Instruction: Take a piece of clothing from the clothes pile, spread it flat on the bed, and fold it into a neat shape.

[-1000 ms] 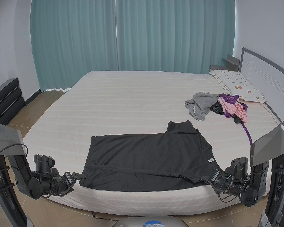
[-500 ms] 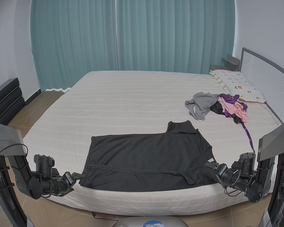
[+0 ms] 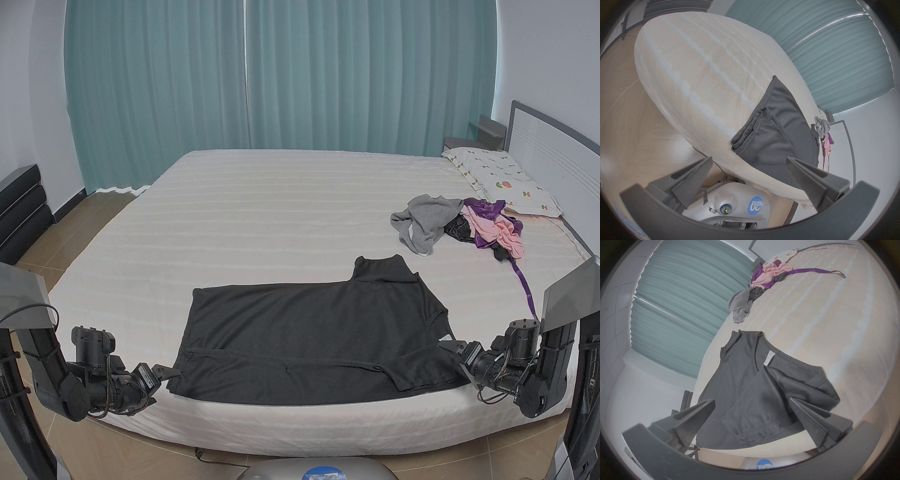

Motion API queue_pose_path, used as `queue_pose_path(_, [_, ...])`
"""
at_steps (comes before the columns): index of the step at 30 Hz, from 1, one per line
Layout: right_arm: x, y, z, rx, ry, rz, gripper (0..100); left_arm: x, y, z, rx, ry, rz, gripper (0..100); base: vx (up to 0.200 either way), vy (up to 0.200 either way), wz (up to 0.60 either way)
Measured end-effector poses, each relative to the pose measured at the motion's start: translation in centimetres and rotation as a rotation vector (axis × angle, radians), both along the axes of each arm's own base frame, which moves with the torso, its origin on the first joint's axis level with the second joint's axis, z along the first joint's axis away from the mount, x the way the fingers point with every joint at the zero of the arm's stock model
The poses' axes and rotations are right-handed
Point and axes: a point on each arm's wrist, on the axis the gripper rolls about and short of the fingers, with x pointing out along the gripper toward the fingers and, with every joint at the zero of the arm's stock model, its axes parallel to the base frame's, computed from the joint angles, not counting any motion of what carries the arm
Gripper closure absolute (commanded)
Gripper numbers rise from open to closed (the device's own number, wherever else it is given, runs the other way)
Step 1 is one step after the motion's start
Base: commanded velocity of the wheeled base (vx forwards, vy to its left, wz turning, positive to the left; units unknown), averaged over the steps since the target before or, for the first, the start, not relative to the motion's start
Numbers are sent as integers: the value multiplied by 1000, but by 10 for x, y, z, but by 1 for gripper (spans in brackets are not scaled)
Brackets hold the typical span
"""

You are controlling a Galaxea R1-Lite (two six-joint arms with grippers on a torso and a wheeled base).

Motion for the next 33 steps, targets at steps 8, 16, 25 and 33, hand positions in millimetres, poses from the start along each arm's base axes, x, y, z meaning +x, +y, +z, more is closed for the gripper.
queue_pose_path(8, [6, -2, -14, -26, 13, 16, 100, 0, 0, 0, 0, 0, 0, 0, 0, 0, 0])
queue_pose_path(16, [6, -4, -20, -45, 32, 13, 100, 0, 0, 0, 1, 0, 1, 0, 0, 0, 0])
queue_pose_path(25, [0, -13, -13, -41, 32, -22, 100, 0, 0, 0, 1, 0, 1, 0, 0, 0, 0])
queue_pose_path(33, [-1, -17, -12, -40, 32, -33, 100, 0, 0, 0, 0, 0, 0, 0, 0, 0, 0])
